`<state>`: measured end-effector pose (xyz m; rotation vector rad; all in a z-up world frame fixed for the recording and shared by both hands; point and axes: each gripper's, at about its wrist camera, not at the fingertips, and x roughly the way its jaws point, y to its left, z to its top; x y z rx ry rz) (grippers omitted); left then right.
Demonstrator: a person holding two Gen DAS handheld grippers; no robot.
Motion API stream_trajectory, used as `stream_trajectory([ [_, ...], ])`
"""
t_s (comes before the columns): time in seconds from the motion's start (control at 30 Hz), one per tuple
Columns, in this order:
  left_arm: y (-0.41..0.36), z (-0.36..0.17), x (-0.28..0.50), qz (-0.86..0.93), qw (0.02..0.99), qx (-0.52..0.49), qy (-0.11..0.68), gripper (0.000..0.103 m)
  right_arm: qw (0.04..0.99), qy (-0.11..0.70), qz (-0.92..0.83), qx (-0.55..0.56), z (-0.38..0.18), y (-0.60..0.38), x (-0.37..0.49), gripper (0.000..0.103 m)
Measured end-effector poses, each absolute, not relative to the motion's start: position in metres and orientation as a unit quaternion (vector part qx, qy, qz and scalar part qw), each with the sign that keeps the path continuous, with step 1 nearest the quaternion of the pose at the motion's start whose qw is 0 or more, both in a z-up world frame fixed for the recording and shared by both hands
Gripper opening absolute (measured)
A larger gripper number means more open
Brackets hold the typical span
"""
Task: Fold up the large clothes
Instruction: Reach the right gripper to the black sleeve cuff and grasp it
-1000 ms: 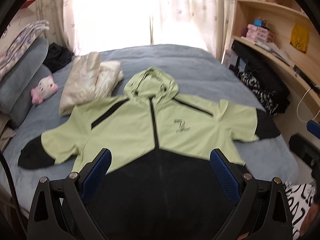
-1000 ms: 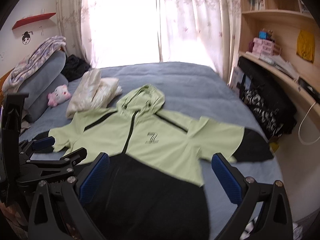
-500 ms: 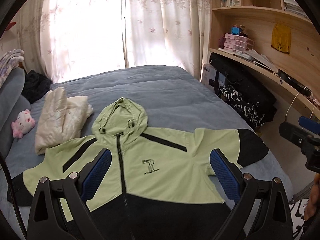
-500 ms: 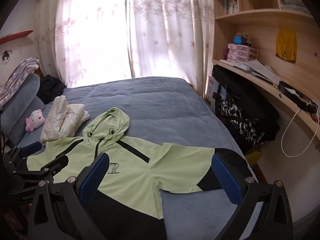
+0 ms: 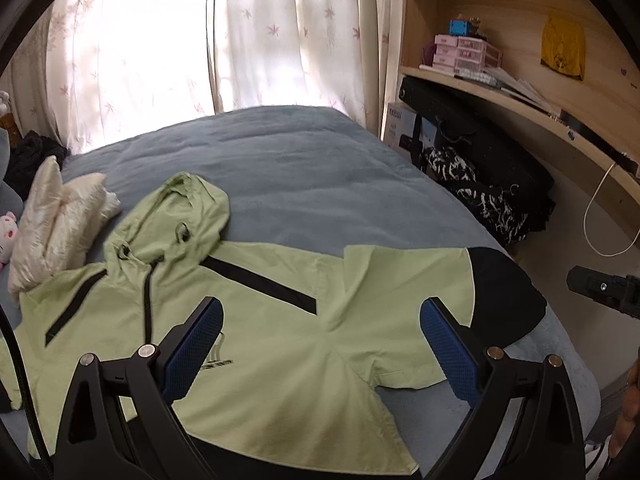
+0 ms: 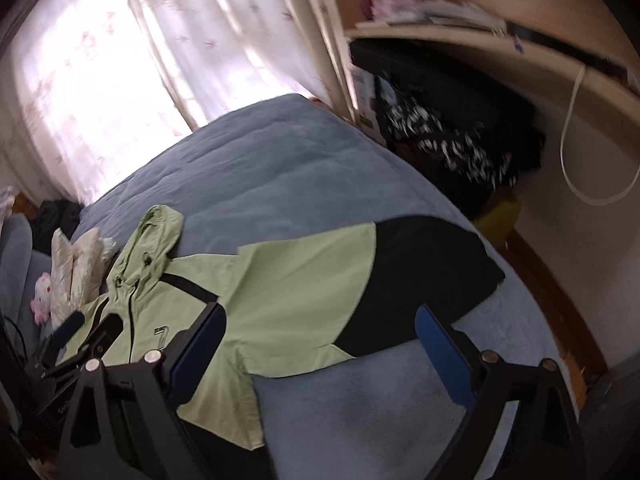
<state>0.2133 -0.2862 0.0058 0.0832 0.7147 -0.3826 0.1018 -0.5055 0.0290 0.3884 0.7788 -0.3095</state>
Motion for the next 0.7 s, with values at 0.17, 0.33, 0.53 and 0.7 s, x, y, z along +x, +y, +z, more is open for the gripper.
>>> stream_trajectory([
  [0.17,-0.318,-0.024,0.227,-0.178,0.919,0.071,0.344,0.098,0.857,0.396,-0.188,0.272,-0.021,-0.577,0.108,0.092],
  [0.33,-0.338,-0.05,0.244,-0.186,0.905,0.068,0.376,0.098,0.815,0.403,-0.209,0.361,-0.068,-0.633,0.104,0.084],
  [0.53,-0.352,-0.078,0.26,-0.159,0.899,0.077,0.401,0.098,0.772,0.413,-0.232,0.423,-0.115,-0.671,0.101,0.084],
  [0.7,-0.356,-0.086,0.266,-0.152,0.901,0.067,0.402,0.087,0.76,0.386,-0.228,0.471,-0.139,-0.688,0.103,0.084],
])
